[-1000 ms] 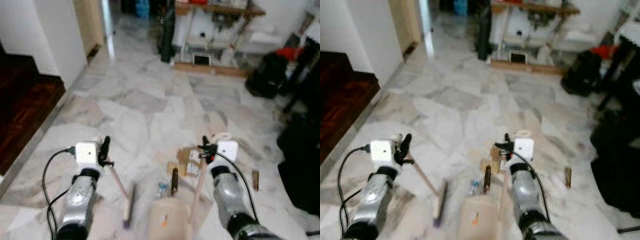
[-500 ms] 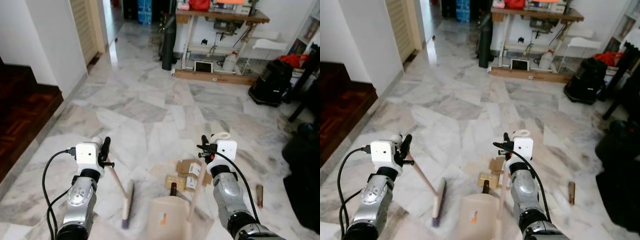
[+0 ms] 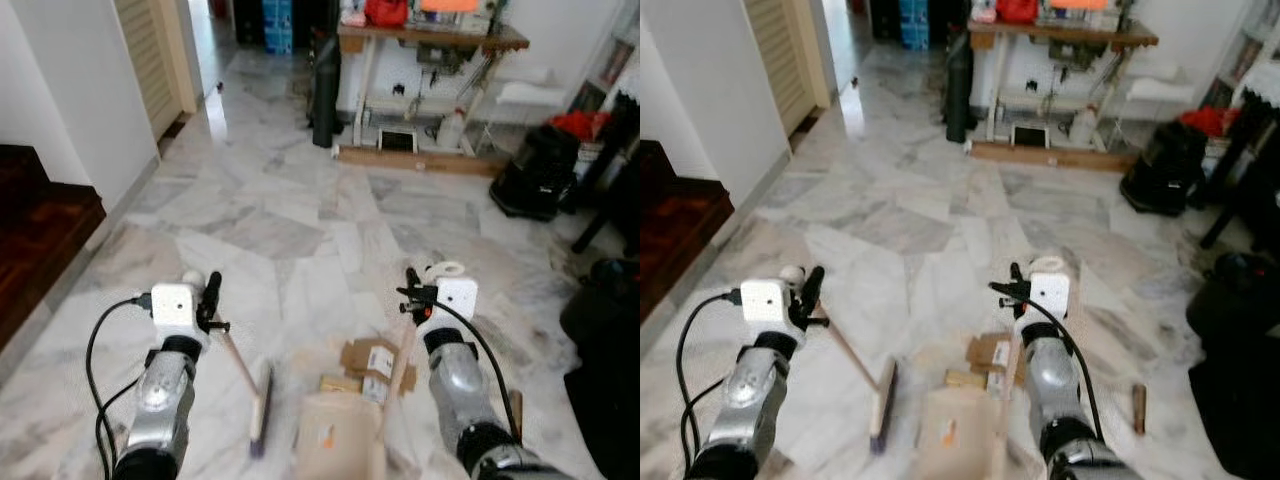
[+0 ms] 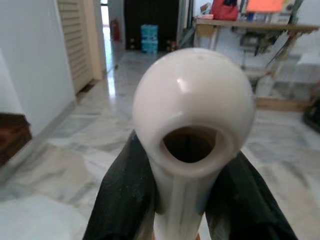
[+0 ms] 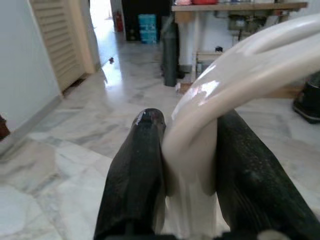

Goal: Sweep floor

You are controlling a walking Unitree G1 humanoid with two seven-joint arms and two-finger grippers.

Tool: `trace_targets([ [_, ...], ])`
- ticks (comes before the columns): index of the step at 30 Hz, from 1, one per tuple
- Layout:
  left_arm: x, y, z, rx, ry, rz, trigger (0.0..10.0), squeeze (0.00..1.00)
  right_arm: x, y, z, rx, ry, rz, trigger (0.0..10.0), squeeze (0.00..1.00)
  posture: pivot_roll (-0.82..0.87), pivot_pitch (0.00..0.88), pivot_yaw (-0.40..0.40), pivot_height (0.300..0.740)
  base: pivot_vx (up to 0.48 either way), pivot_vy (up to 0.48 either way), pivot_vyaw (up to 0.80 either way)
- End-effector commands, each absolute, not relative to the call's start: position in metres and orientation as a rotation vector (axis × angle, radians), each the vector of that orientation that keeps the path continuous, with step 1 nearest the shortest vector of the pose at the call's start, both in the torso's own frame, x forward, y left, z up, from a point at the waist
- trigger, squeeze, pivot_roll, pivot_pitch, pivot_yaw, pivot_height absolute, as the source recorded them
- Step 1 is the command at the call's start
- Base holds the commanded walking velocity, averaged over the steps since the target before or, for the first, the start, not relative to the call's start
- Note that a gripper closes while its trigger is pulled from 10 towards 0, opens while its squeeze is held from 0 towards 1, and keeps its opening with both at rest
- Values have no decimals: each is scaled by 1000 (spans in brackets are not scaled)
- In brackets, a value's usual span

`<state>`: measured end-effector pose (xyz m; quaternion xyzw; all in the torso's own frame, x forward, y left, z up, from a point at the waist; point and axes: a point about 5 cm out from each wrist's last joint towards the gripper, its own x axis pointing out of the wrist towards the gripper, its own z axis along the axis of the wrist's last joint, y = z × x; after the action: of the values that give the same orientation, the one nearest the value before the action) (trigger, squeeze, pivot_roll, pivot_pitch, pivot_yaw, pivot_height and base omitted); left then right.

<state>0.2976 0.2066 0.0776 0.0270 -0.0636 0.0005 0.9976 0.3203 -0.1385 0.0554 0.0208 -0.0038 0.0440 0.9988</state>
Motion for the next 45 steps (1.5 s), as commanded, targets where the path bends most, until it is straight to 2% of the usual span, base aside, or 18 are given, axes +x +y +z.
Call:
trace_targets([
  [1, 302, 198, 88, 56, -178, -24, 10000, 0, 321, -147, 58, 56, -27, 49, 10000, 0, 68, 0, -26, 740, 375, 0, 0],
  [4, 302, 198, 88, 51, -172, -34, 10000, 0, 321, -148, 58, 57, -25, 46, 10000, 0, 67, 0, -24, 740, 365, 0, 0],
  [26, 298, 198, 86, 51, -161, -54, 10000, 0, 318, -148, 54, 8, -19, 46, 10000, 0, 66, 0, -15, 740, 0, 0, 0],
  [45, 289, 196, 86, 42, -137, -122, 10000, 0, 308, -143, 44, -116, 7, 60, 10000, 0, 89, 0, -15, 740, 0, 0, 0],
])
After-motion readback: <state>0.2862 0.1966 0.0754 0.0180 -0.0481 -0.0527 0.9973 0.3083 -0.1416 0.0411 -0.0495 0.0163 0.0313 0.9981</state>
